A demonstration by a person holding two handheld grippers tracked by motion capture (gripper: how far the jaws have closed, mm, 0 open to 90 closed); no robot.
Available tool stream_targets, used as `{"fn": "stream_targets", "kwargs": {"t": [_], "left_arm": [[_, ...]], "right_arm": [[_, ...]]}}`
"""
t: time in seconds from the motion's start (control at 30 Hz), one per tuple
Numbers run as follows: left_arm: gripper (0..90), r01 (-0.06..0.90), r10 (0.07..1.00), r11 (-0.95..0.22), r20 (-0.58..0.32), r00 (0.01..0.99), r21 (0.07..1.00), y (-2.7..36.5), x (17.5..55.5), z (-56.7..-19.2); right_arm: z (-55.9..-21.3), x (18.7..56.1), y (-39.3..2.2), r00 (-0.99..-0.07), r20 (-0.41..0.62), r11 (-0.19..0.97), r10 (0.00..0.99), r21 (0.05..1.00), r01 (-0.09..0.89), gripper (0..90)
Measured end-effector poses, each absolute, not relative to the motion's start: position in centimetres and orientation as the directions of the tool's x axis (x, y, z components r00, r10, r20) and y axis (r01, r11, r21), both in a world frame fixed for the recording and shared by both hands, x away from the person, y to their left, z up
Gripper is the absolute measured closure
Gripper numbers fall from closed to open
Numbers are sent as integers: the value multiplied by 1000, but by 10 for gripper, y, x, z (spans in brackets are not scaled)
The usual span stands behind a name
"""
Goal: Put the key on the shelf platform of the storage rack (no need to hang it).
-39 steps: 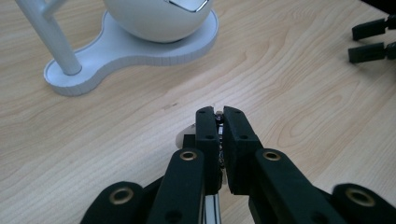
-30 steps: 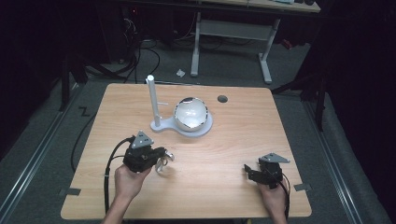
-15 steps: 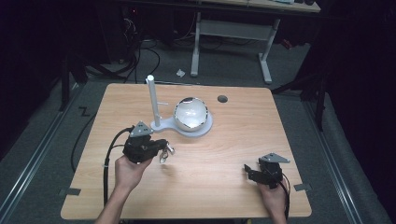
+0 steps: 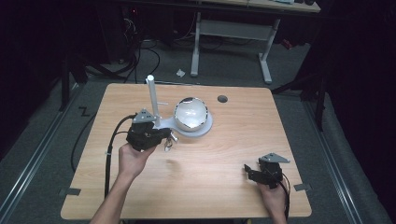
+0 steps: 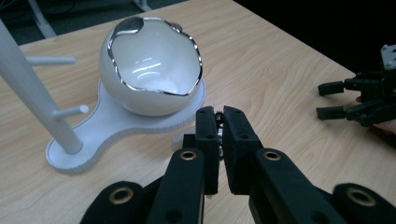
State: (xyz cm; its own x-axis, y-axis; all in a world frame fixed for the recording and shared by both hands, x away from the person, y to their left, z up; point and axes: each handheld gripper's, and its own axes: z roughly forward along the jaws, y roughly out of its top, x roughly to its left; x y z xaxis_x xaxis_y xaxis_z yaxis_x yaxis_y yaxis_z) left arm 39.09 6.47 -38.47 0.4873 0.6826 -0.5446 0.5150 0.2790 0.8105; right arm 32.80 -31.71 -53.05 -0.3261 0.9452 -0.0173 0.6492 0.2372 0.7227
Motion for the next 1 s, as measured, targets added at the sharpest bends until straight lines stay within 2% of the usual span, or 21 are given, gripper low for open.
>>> {"fn": "stream_targets", "kwargs": {"t": [0.37, 0.8, 1.0], "left_arm": [[857, 522, 663, 271, -550, 508, 808, 55, 412, -369], [858, 515, 669, 224, -515, 536, 827, 34, 446, -349], [857, 545, 622, 267, -574, 532, 795, 24, 457, -340]], "right_arm": [[-530, 328, -317, -323, -15, 233, 946, 722, 651, 310], [-530, 329, -317, -324, -16, 235, 946, 722, 651, 310], [-530, 329, -317, -328, -16, 238, 945, 722, 649, 309]]}}
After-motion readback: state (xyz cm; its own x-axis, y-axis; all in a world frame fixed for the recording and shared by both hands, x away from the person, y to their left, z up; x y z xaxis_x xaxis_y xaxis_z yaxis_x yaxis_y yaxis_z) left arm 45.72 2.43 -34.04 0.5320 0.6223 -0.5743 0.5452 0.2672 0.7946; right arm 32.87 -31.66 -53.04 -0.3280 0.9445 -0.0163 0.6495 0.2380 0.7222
